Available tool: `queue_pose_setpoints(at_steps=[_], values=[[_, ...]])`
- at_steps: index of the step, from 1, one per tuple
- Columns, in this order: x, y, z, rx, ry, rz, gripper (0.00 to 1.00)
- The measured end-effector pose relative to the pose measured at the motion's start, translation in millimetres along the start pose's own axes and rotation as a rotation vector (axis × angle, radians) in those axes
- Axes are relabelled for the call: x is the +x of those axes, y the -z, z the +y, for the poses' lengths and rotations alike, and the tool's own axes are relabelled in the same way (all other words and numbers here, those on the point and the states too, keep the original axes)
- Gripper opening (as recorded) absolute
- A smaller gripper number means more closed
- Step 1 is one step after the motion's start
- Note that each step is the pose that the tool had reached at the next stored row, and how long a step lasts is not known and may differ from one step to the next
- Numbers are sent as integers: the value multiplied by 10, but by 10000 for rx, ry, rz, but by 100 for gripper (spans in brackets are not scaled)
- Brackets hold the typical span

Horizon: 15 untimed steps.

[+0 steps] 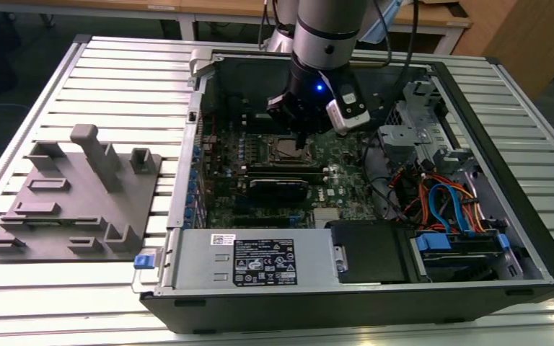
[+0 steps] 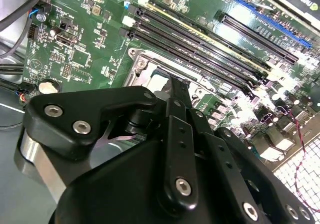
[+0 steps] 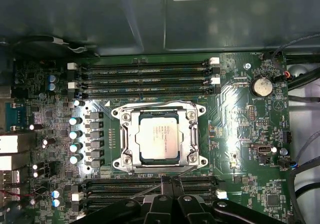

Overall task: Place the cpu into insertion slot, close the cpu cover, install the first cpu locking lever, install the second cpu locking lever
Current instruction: 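Install the second cpu locking lever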

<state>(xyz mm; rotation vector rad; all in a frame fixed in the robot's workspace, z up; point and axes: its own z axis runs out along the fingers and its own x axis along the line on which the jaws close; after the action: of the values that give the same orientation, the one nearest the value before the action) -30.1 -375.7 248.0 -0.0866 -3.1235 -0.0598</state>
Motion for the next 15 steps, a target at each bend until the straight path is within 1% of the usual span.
queue_pose_setpoints(at_steps=[3, 4, 6, 7, 9, 10, 13, 15], values=[[0, 0, 0, 0, -1, 6, 10], [-1, 0, 0, 1, 0, 21, 10], [-1, -1, 0, 5, -4, 120, 10], [-1, -6, 0, 1, -5, 142, 10], [0, -26, -1, 2, -7, 155, 10], [1, -33, -14, -2, -6, 161, 10], [11, -53, -64, -77, -4, 167, 10], [22, -63, -88, -192, -2, 172, 10]])
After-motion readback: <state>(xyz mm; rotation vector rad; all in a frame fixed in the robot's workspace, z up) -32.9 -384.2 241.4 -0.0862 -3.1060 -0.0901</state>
